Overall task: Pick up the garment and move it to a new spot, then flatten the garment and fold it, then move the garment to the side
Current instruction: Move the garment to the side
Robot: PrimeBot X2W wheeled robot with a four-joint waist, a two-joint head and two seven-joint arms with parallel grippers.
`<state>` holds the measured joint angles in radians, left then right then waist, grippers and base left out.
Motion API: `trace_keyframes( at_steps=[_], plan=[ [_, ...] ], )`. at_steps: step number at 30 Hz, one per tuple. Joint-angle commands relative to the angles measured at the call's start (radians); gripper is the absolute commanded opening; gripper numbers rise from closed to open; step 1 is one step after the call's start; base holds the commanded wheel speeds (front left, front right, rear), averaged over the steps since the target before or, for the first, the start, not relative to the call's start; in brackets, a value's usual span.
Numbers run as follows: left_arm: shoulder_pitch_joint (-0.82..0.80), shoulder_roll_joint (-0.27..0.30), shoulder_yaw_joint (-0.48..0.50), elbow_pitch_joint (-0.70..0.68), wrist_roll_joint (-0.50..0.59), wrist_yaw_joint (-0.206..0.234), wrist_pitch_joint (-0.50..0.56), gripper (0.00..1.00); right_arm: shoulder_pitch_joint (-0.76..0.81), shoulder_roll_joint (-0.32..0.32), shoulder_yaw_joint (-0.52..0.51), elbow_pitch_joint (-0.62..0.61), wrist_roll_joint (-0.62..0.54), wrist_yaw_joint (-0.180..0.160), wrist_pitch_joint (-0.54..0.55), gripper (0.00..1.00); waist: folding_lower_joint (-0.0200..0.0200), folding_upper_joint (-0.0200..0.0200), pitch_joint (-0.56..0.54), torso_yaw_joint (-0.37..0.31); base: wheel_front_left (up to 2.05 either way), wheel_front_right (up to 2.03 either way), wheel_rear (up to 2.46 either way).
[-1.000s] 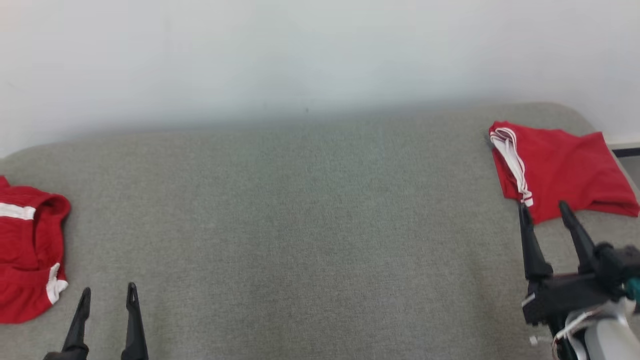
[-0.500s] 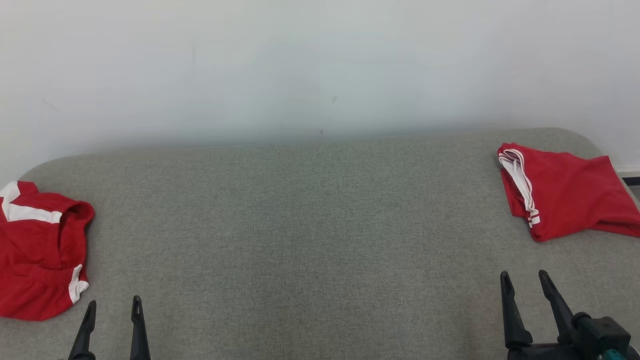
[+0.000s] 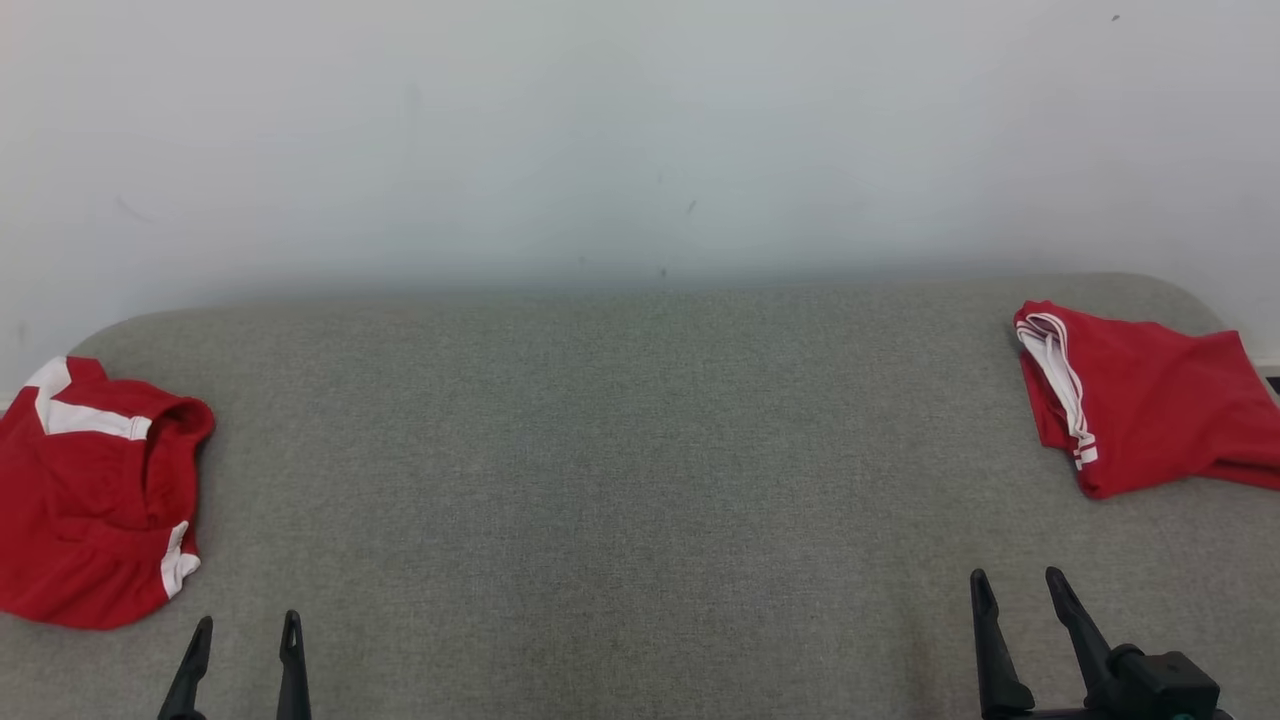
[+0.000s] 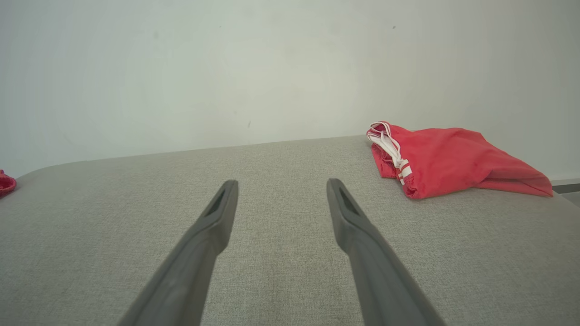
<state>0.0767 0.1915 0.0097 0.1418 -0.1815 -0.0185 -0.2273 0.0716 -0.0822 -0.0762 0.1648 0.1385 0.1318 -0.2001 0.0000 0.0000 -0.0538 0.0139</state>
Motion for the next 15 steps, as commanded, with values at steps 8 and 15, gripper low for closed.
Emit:
trace_keyframes(
  at_steps=[8,15],
  plan=[
    [0.001,0.015,-0.018,-0.015,0.024,0.018,0.004,1.0,-0.002,0.0,0.007,-0.015,-0.024,-0.003,0.021,1.0,0.0,0.0,-0.003,0.009,0.0,0.0,0.0],
    [0.004,0.02,-0.017,-0.025,0.02,0.027,0.009,1.0,0.004,-0.002,0.008,-0.031,-0.027,-0.003,0.03,1.0,0.0,0.0,-0.006,0.007,0.0,0.0,0.0]
  ],
)
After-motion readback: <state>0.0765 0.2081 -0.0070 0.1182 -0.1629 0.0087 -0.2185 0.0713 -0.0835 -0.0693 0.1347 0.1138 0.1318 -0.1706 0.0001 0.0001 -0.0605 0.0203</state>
